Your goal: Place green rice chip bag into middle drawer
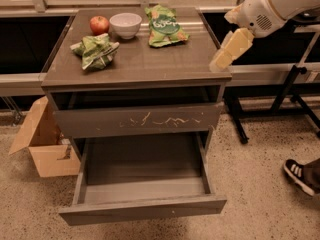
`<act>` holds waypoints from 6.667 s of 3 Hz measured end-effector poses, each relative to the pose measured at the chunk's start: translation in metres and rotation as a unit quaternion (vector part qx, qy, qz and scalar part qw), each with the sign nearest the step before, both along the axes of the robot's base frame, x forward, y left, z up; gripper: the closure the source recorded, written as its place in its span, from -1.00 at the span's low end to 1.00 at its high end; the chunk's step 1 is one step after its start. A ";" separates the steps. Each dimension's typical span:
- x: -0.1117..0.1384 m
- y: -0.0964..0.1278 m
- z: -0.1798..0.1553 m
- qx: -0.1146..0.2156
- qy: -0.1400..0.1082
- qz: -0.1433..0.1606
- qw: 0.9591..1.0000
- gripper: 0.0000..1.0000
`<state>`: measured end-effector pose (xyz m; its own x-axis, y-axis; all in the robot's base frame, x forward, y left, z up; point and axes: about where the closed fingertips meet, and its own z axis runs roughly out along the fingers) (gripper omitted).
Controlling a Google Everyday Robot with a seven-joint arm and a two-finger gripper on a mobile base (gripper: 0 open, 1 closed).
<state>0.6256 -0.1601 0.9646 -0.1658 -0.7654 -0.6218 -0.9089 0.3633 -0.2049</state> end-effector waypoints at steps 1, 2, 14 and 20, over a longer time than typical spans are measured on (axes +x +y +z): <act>0.077 0.007 -0.010 0.090 -0.037 -0.042 0.994 -1.00; 0.118 0.015 -0.011 0.132 -0.053 -0.058 0.988 -1.00; 0.326 0.089 -0.115 0.285 -0.090 -0.241 0.924 -0.95; 0.285 0.114 -0.071 0.359 -0.114 -0.185 0.908 1.00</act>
Offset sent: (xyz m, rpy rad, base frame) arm 0.1700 0.0153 -0.0051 0.3692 -0.1548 -0.1655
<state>0.9109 -0.0462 0.8935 -0.1342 -0.0674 -0.9887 -0.6609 0.7495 0.0386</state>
